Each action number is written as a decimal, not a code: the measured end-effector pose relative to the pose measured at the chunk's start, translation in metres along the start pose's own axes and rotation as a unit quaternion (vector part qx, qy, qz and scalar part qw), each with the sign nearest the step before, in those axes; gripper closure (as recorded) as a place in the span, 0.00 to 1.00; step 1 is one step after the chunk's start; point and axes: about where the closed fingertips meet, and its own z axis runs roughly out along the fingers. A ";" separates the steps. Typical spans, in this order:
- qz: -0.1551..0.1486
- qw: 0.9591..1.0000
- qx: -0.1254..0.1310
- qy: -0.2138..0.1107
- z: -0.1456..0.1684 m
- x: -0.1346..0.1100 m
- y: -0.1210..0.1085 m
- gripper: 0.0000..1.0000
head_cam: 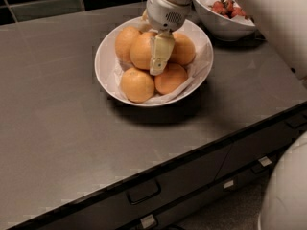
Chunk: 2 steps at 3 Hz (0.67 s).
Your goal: Pick orange from white bowl
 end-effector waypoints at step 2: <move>0.003 1.000 -0.003 0.004 -0.001 0.000 -0.001 0.52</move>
Offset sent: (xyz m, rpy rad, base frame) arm -0.0038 -0.0054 -0.0061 -0.0362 0.0291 -0.0209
